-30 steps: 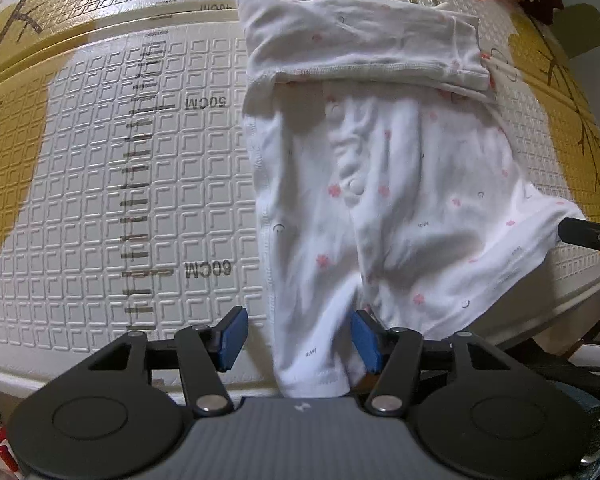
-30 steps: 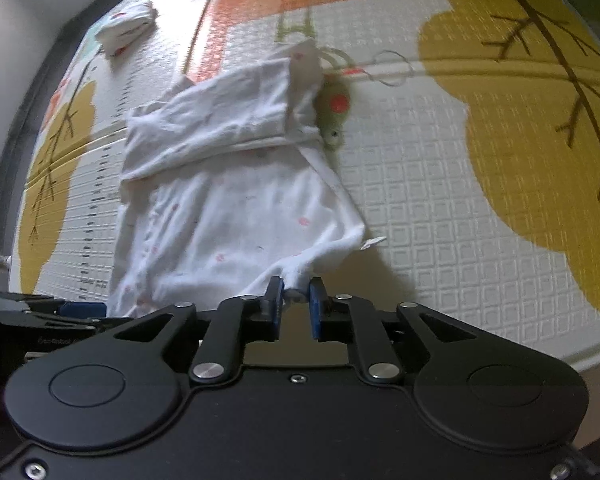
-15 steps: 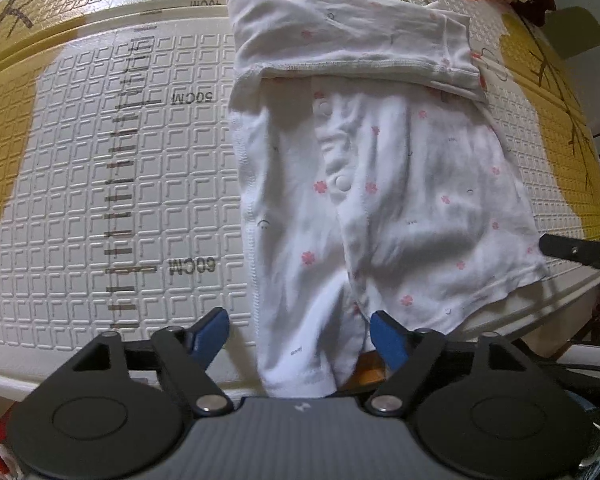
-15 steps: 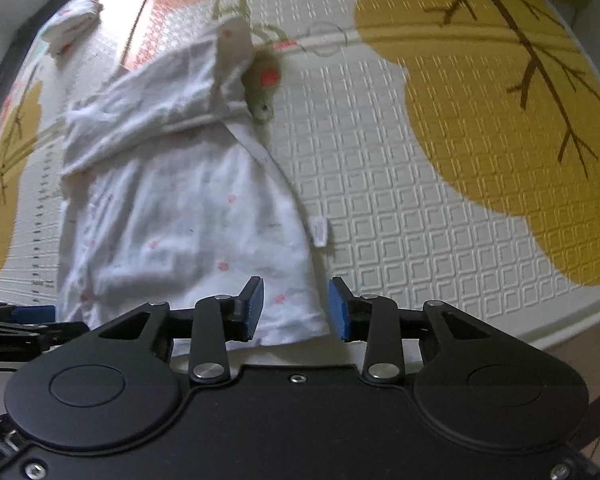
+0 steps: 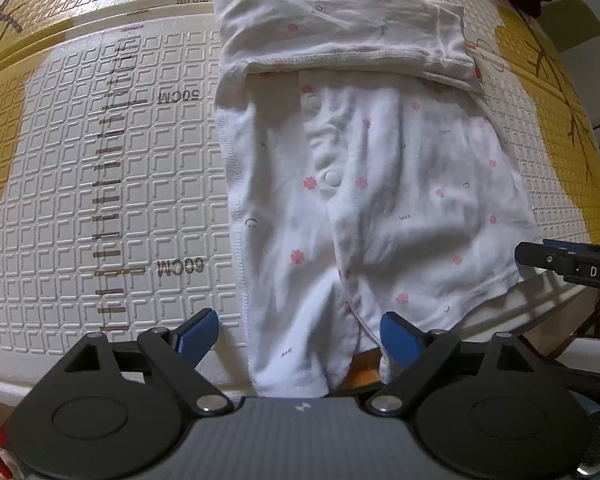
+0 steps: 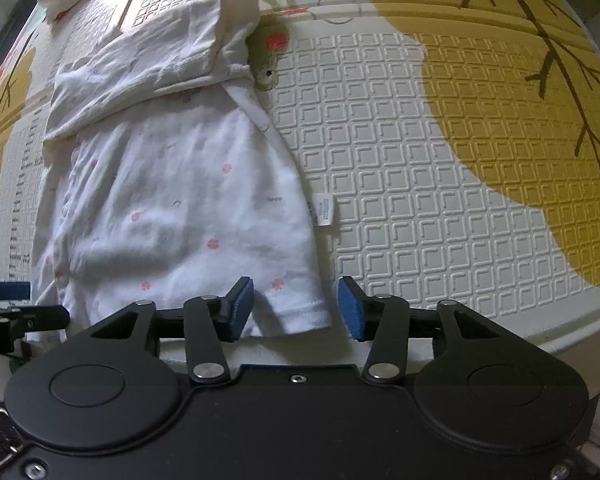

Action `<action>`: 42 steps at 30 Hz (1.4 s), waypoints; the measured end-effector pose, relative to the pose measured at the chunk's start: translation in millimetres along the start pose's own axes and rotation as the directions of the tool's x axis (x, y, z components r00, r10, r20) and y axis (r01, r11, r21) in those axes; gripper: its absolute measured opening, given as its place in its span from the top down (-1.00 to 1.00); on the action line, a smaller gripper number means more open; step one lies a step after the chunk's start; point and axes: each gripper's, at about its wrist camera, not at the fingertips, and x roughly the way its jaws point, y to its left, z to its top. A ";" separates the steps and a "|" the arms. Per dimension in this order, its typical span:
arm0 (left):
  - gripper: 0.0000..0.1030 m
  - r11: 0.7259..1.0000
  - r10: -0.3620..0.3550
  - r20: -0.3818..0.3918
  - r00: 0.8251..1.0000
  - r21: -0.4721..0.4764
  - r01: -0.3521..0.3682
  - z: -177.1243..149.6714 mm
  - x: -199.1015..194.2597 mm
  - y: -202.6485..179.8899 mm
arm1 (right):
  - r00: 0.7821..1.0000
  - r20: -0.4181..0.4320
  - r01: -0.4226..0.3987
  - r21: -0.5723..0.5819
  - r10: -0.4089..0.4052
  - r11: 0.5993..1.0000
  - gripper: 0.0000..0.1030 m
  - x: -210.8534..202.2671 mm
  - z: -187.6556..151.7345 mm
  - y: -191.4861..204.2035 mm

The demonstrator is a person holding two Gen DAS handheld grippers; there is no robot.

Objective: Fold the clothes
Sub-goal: 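Pinch the onesie leg hem with the left gripper while the right gripper pinches beside it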

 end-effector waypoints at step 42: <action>0.89 0.995 0.033 0.110 0.993 0.089 -0.043 -0.1 -36.5 -9.4 | 0.994 0.075 -0.080 -0.059 0.085 0.995 0.94 -54.9 10.3 18.6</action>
